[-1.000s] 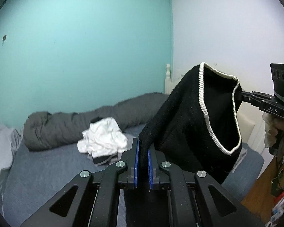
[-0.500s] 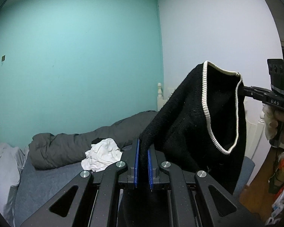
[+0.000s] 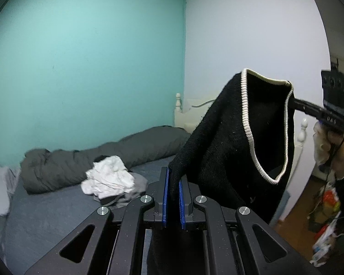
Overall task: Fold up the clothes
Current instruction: 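Lift the black sweatshirt with both grippers and shake it out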
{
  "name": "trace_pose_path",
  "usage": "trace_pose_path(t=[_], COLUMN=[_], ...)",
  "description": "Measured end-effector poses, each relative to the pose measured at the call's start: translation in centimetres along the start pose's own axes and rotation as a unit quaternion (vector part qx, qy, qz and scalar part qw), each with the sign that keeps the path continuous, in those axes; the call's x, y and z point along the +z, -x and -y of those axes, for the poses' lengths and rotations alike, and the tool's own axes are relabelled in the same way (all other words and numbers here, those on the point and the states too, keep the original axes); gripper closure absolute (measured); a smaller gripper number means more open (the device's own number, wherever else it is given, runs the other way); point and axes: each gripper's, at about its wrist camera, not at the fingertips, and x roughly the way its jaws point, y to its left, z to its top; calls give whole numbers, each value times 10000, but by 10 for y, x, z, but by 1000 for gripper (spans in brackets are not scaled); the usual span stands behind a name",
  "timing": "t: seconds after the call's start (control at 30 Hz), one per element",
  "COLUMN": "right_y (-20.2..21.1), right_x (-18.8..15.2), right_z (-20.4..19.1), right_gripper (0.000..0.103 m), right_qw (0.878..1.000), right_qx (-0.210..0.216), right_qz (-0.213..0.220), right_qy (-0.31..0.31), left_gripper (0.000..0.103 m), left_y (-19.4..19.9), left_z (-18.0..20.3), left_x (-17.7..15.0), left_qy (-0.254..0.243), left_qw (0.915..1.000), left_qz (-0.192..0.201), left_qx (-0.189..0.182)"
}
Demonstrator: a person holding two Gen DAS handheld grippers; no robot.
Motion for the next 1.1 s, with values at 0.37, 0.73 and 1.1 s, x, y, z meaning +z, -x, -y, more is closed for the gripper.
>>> trace_pose_path(t=[0.37, 0.73, 1.1], right_y=[-113, -217, -242], right_x=[-120, -250, -263], right_z=[30, 42, 46], right_gripper=[97, 97, 97], right_qw=[9910, 9665, 9608], right_qx=[147, 178, 208], right_qz=[-1157, -2264, -2446], right_qy=[-659, -1200, -1292], left_gripper=[95, 94, 40], left_y=[-108, -235, -276], left_z=[-33, -95, -146], left_x=[-113, -244, -306], left_qy=[579, 1149, 1745], left_qw=[9889, 9690, 9600], left_qz=[-1366, -2186, -2152], left_qx=[-24, 93, 400])
